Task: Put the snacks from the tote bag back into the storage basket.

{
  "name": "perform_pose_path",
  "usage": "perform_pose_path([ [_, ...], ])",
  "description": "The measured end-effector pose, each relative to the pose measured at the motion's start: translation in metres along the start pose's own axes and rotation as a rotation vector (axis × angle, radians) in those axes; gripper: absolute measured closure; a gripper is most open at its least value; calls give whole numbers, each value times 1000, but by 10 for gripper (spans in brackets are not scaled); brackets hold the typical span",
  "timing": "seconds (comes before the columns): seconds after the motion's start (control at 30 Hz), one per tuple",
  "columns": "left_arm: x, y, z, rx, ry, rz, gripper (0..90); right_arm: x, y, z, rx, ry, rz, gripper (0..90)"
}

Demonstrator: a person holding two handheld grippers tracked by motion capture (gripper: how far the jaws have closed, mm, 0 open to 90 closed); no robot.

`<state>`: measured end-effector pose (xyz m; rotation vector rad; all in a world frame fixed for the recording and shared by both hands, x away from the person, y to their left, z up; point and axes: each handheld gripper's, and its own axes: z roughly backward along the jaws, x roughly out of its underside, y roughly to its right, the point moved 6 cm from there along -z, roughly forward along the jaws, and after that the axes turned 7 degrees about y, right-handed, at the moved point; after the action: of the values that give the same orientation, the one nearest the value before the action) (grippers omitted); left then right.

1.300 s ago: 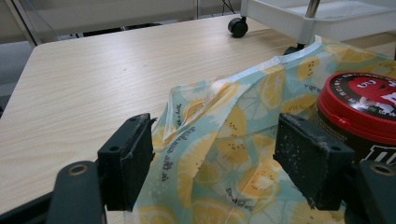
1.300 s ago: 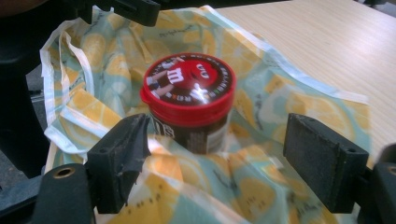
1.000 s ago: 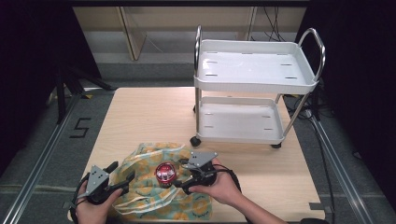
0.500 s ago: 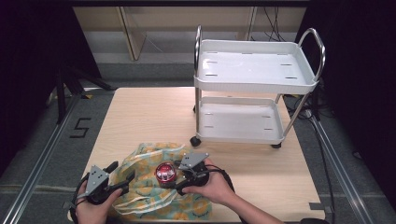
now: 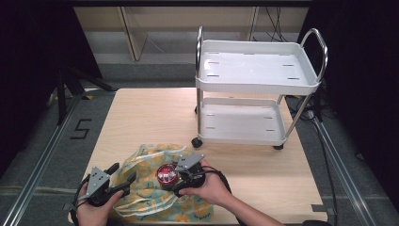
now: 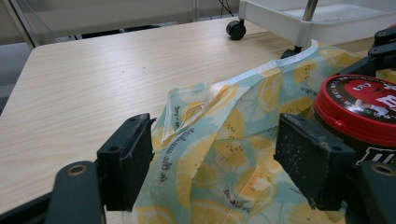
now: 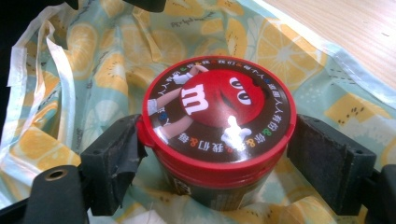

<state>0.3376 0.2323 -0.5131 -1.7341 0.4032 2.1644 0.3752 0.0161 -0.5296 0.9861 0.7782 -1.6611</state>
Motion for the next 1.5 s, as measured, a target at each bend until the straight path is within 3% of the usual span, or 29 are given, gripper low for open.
perform_pose_path([
  [0.13,0,0,0,-1,1,0,272,0,1,-5,5,-6,30,199],
  [0.2,0,0,0,-2,0,2,271,1,-1,-7,2,-3,4,199],
  [0.6,0,1,0,1,-1,-1,271,2,-1,-10,17,3,49,258],
  [0.67,0,1,0,1,0,0,271,3,-3,-10,20,-3,28,258],
  [0.8,0,1,0,2,0,0,271,2,-1,-10,12,6,63,259],
  [1.5,0,1,0,2,0,-3,271,-14,-6,4,22,44,76,260],
])
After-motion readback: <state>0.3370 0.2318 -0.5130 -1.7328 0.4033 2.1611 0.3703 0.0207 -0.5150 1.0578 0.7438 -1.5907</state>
